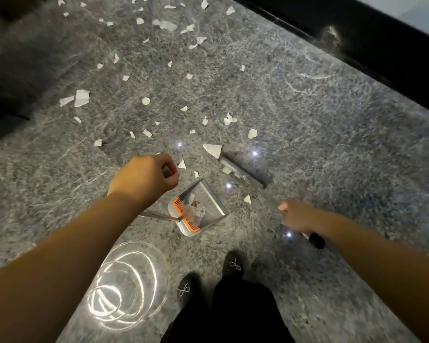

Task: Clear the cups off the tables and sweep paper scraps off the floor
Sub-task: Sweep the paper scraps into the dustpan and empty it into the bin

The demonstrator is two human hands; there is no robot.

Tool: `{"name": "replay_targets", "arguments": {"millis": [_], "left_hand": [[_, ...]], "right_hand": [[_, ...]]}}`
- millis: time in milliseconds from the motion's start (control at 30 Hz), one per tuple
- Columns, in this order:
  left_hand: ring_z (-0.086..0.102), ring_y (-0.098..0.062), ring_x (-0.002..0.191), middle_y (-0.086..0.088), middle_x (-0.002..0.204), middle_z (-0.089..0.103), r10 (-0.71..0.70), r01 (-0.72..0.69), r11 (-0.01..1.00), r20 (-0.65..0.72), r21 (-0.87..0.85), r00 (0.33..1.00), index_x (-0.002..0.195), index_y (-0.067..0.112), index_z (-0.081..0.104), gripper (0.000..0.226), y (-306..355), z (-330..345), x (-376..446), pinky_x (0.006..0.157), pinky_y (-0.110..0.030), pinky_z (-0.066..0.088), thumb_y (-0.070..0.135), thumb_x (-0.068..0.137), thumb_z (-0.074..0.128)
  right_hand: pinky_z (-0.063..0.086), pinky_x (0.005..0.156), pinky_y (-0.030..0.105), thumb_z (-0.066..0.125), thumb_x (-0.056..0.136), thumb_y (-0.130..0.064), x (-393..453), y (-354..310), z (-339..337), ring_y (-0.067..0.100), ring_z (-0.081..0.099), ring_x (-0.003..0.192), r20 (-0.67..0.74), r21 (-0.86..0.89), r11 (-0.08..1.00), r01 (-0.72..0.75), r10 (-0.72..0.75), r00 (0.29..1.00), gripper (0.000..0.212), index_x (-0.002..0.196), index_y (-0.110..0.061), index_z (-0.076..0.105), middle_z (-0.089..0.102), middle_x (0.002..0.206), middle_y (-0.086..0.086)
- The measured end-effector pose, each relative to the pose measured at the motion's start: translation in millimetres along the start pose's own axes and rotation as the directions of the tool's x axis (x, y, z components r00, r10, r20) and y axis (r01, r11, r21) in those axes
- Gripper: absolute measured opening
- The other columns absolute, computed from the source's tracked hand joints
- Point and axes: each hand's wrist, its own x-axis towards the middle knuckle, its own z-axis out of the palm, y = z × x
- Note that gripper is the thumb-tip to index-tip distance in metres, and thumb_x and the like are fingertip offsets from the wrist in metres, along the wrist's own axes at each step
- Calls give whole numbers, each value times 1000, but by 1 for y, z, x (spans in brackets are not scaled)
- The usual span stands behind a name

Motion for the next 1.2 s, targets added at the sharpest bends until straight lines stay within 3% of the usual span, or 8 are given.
{"name": "replay_targets", "arguments": {"millis": [167,467,533,600,667,800,1033,1200], "left_hand": [[59,-7,64,15,66,61,-1,1,1000,20,-13,1000,70,33,61,17,-4,-3,6,53,-25,43,35,83,72],[60,-11,66,16,66,59,25,-25,999,3,-27,1000,70,33,58,18,-7,0,-8,51,-22,37,33,82,71],[59,-11,66,16,66,58,29,-29,999,-1,-33,1000,72,32,59,16,-12,-1,-11,52,-23,38,33,82,71],[59,-11,67,16,67,58,36,-36,999,-2,-36,999,74,32,60,13,-16,-3,-15,53,-24,40,33,82,71],[61,-15,70,14,69,60,42,-42,998,1,-50,999,72,33,59,16,-21,-5,-19,57,-27,46,33,82,71],[62,-14,70,12,69,63,52,-52,997,-7,-64,999,70,32,60,18,-40,-14,-31,62,-30,51,33,81,74],[59,-5,64,14,64,62,141,-141,990,5,-7,990,68,36,60,21,-65,-40,-48,59,-27,50,32,79,76],[55,1,63,17,66,59,253,-277,953,182,121,950,72,39,60,19,-69,-47,-56,56,-22,44,34,79,76]], "right_hand": [[41,68,20,48,97,-20,-23,-1,37,21,53,102,122,97,995,29,-40,992,49,144,-15,36,45,139,13],[44,94,27,55,88,-19,-46,-51,96,22,53,118,71,155,981,120,-133,989,51,138,-16,47,52,136,8],[46,85,22,56,89,-20,-54,-57,99,18,57,109,45,217,967,132,-145,988,48,136,-15,50,56,129,6],[44,56,6,57,90,-16,-65,-61,101,8,55,78,30,324,939,116,-133,991,45,135,-12,52,59,100,-1],[39,41,7,55,91,-10,-78,-62,105,2,45,59,15,396,914,85,-99,995,39,130,-6,55,48,76,-7],[36,32,15,50,95,-3,-107,-57,107,4,46,31,-2,538,843,-1,3,1000,35,128,-12,54,50,66,3],[39,39,22,41,97,-2,-120,-57,100,18,46,48,-13,581,811,-60,83,996,36,133,1,46,49,70,11],[39,45,27,41,93,5,-109,-66,109,22,48,51,14,568,816,-108,122,992,39,130,12,46,48,65,13]]}}
